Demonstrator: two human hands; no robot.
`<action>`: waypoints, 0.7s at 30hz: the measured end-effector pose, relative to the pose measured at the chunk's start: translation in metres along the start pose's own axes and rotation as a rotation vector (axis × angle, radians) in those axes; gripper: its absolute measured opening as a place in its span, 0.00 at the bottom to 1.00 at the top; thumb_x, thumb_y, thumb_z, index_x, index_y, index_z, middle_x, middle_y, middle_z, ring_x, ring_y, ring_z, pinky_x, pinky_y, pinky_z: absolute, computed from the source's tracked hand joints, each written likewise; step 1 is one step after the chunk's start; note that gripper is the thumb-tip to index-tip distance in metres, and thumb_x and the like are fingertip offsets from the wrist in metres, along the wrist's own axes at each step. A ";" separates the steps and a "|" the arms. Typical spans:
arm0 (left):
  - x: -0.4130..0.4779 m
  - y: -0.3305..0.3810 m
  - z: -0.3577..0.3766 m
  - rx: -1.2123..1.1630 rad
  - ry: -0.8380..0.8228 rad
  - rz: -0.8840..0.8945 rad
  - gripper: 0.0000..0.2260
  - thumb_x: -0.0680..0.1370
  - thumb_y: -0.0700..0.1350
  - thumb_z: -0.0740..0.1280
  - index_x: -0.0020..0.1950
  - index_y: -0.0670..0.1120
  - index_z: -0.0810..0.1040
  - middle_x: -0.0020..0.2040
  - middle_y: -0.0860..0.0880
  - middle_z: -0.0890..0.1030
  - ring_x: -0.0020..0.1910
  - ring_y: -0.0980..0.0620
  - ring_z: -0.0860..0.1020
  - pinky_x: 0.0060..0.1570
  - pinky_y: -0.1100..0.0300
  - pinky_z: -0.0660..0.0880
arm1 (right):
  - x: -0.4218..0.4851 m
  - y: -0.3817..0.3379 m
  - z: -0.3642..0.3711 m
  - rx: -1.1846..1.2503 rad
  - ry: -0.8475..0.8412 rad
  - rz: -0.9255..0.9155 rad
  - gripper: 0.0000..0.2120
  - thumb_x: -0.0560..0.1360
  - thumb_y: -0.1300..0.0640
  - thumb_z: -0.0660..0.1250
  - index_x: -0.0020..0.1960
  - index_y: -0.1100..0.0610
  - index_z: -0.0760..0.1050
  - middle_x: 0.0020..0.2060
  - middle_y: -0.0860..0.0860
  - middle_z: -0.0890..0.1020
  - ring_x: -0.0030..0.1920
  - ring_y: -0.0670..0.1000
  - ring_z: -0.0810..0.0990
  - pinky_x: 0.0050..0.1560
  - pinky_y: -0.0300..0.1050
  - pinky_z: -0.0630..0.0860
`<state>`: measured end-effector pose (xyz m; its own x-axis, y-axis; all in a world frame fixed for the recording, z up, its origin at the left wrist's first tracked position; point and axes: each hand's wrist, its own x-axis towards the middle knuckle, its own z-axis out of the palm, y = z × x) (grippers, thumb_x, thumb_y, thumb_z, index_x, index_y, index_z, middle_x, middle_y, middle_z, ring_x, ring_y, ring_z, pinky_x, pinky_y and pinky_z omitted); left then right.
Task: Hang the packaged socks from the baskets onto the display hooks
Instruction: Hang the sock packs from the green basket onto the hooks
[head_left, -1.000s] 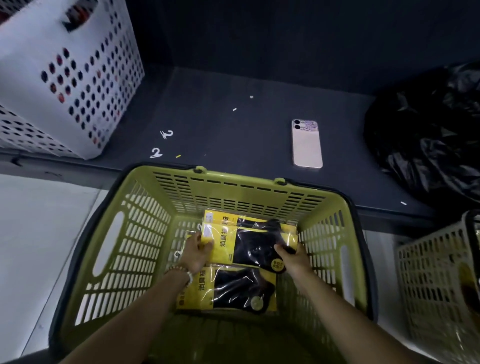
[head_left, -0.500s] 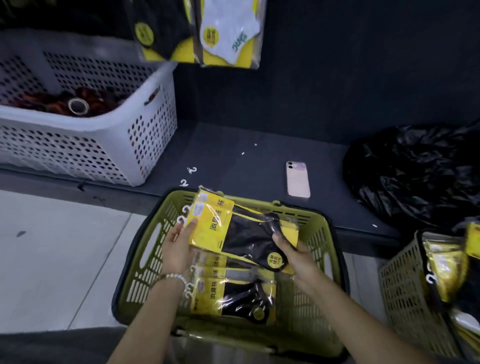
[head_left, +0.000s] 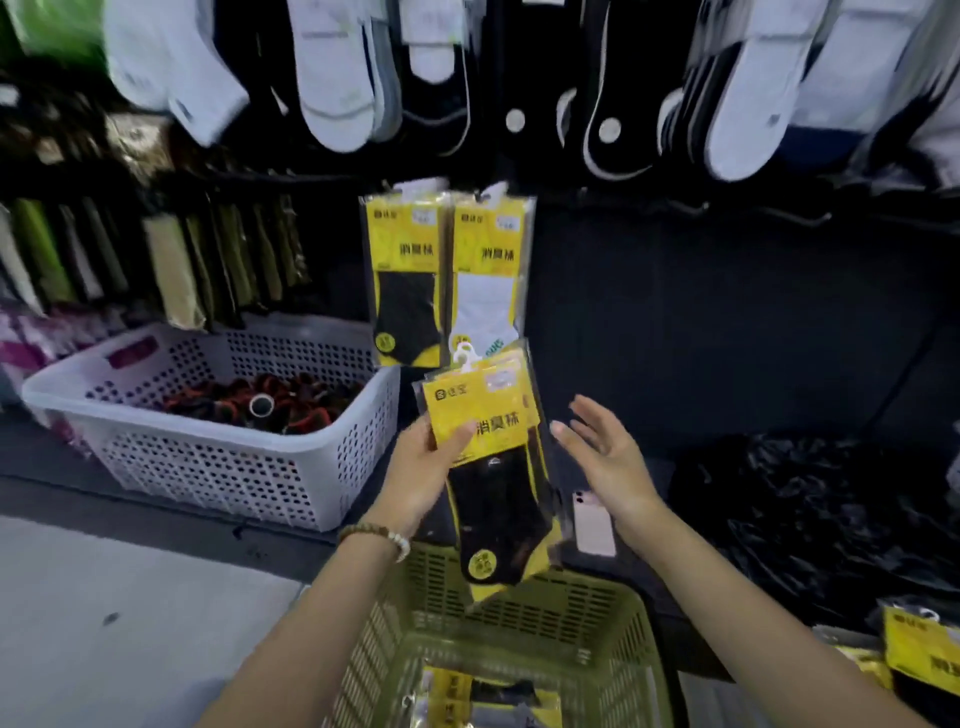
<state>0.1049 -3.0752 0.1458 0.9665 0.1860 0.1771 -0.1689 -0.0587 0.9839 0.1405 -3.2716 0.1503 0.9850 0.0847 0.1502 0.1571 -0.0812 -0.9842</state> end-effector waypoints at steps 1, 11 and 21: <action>0.006 0.010 -0.001 0.022 -0.022 0.032 0.07 0.76 0.50 0.66 0.54 0.58 0.77 0.52 0.60 0.82 0.51 0.64 0.80 0.45 0.72 0.75 | 0.004 -0.016 0.006 0.012 -0.022 -0.057 0.22 0.75 0.59 0.68 0.68 0.56 0.70 0.62 0.49 0.76 0.60 0.44 0.76 0.60 0.36 0.73; 0.057 0.059 -0.021 -0.044 0.094 0.111 0.14 0.69 0.45 0.76 0.51 0.54 0.76 0.41 0.61 0.84 0.41 0.64 0.82 0.34 0.73 0.75 | 0.046 -0.078 0.055 0.114 -0.027 -0.161 0.17 0.71 0.59 0.72 0.59 0.57 0.74 0.50 0.51 0.82 0.51 0.47 0.81 0.50 0.37 0.79; 0.098 0.071 -0.065 0.026 0.166 0.068 0.15 0.75 0.63 0.59 0.42 0.52 0.75 0.34 0.59 0.73 0.29 0.64 0.71 0.30 0.71 0.66 | 0.095 -0.082 0.064 0.255 -0.006 -0.062 0.07 0.79 0.57 0.63 0.55 0.52 0.77 0.48 0.47 0.85 0.48 0.45 0.84 0.44 0.36 0.79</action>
<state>0.1749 -2.9976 0.2348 0.9072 0.3402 0.2474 -0.2261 -0.1015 0.9688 0.2166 -3.1931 0.2397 0.9734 0.0881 0.2113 0.1935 0.1771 -0.9650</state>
